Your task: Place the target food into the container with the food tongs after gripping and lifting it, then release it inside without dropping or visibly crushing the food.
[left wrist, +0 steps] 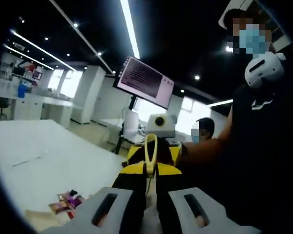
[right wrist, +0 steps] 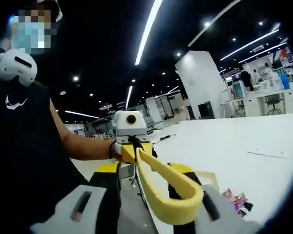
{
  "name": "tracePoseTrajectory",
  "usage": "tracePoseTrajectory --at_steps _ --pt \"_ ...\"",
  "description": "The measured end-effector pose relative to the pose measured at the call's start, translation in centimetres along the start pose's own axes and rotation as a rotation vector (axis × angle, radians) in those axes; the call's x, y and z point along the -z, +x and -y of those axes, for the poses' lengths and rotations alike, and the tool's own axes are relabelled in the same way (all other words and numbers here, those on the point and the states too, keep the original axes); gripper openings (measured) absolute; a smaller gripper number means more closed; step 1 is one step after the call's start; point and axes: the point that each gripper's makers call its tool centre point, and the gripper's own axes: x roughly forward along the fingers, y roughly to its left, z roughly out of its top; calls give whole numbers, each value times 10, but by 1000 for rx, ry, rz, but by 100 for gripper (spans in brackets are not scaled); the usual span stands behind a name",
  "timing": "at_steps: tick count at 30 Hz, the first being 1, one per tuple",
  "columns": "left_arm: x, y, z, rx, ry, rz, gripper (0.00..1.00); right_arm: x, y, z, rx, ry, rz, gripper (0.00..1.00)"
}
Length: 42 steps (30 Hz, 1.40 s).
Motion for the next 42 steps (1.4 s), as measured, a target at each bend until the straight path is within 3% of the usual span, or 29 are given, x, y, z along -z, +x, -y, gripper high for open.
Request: tracePoseTrajectory --at_steps 8,13,21,26,33,34,36,42 --pt "-6 6 14 49 -17 20 1 -16 8 -17 -72 22 51 33" --pt "-11 8 16 49 -15 37 1 -28 11 -20 -89 39 100 31" --pt "-16 8 21 64 -19 59 1 -25 11 -22 -82 13 72 20" --pt "-14 9 24 68 -9 43 2 -22 11 -24 -94 32 56 19" --pt "-13 9 24 47 23 34 13 -23 10 -21 -73 37 50 22" --pt "-8 10 21 31 26 7 14 -22 11 -21 -73 33 46 22" --pt "-7 8 17 12 50 2 16 -17 12 -19 -48 -1 26 22" --pt "-9 -3 8 -52 68 6 24 -23 6 -9 -8 -5 55 23"
